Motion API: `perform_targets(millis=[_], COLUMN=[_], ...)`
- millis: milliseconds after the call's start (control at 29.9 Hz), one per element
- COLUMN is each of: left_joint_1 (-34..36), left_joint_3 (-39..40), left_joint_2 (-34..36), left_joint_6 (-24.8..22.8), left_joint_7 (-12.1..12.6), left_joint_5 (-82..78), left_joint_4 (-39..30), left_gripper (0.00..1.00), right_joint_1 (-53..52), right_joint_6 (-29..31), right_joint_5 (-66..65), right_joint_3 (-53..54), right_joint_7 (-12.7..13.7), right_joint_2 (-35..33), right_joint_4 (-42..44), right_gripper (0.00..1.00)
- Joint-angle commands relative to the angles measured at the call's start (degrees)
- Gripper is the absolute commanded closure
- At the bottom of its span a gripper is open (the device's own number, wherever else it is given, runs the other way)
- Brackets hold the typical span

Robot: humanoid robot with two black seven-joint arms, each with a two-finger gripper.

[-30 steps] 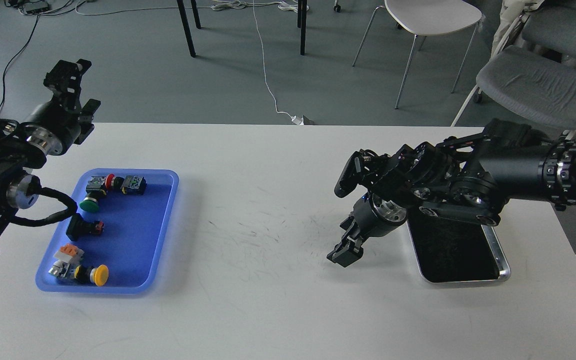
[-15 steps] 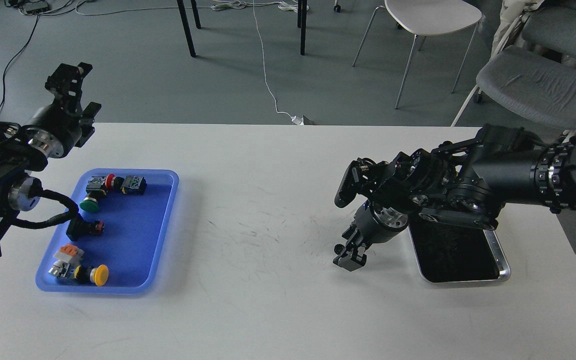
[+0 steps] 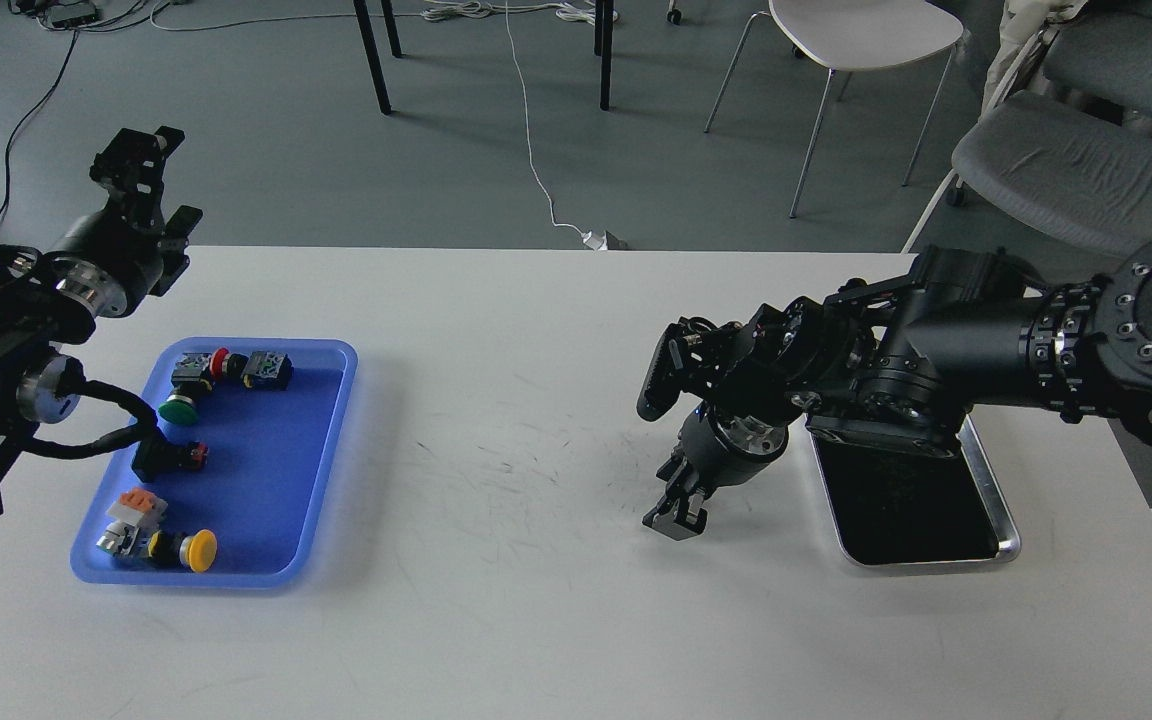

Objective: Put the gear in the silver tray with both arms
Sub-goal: 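Grasp the small black gear with the right gripper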

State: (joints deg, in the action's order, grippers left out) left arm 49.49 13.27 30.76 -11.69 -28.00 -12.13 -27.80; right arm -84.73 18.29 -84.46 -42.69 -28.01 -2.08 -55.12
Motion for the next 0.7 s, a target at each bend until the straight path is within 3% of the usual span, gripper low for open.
perform_targets(millis=[0,669], left_joint_1=[0.00,0.00], left_joint_3=[0.00,0.00], left_joint_2=[0.00,-0.44], left_joint_6=[0.00,0.09], left_joint_7=[0.00,0.00], left_joint_5=[0.00,0.09], left_joint_4=[0.03,0.03], left_gripper=[0.01,0.01], right_joint_1=[-1.32,-3.25], right_joint_6=[0.70,0.70], right_joint_5=[-0.26,-0.96], right_joint_3=[-0.38,-3.02], right_joint_7=[0.01,0.01], right_joint_2=[0.06,0.15], right_joint_4=[-0.34,-1.13], right_gripper=[0.43,0.43])
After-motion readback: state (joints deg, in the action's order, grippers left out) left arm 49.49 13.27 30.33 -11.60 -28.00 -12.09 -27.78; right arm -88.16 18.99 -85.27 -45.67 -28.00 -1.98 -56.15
